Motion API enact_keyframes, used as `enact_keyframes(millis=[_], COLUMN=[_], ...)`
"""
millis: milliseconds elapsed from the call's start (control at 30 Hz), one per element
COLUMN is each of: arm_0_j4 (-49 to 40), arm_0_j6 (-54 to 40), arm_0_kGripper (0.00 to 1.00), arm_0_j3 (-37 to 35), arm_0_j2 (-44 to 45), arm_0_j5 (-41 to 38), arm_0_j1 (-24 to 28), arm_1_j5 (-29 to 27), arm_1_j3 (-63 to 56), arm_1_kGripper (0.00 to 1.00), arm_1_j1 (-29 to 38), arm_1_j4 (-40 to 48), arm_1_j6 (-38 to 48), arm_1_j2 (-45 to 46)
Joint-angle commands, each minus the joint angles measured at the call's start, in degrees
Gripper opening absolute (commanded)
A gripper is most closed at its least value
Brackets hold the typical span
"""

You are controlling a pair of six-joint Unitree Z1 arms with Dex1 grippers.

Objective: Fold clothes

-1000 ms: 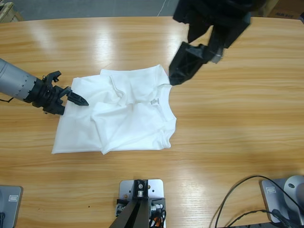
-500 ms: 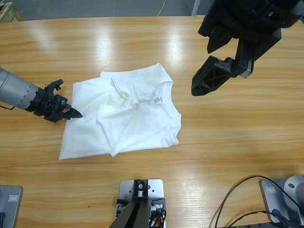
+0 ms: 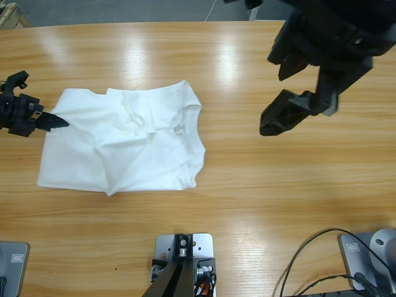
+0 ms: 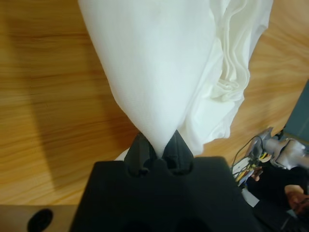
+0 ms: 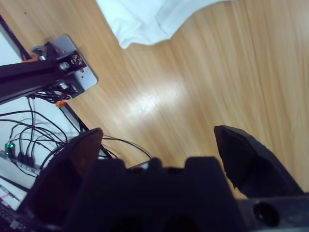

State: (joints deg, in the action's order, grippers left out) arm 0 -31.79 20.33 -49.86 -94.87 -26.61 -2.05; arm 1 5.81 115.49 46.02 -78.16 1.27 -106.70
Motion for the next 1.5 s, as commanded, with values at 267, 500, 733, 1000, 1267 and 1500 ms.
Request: enact_keyframes(millis=[267, 500, 733, 1000, 1267, 1500], arm_0_j4=[-7.9, -9.3, -9.7, -11.1, -12.7, -17.1], arm_0_j6=[-4.3, -4.9, -4.9, -5.0, -5.0, -8.2], arm_0_kGripper=[0.0, 0.0, 0.0, 0.937, 0.968, 0.968], arm_0_j3=[-7.8, -9.2, -9.6, -10.5, -11.0, -19.3], arm_0_j2=[-11.6, -14.1, -15.5, -14.7, -10.8, 2.0], arm_0_j5=[2.5, 3.7, 4.4, 4.5, 5.2, 5.6], arm_0_j1=[8.9, 11.9, 15.7, 17.4, 18.3, 11.4], arm_1_j5=[-0.1, 0.0, 0.4, 1.0, 1.8, 2.7], arm_1_j3=[-5.3, -8.3, -10.3, -13.2, -14.6, -19.2], arm_1_kGripper=[0.936, 0.936, 0.936, 0.945, 0.95, 0.95], arm_1_j1=[-1.6, -3.0, -4.3, -4.9, -5.2, -5.4], arm_1_j4=[0.5, 1.9, 2.9, 4.5, 5.6, 8.7], arm_1_j6=[0.6, 0.3, -0.2, -0.2, -0.2, -0.2], arm_1_j2=[3.4, 4.9, 5.6, 6.8, 6.9, 8.4])
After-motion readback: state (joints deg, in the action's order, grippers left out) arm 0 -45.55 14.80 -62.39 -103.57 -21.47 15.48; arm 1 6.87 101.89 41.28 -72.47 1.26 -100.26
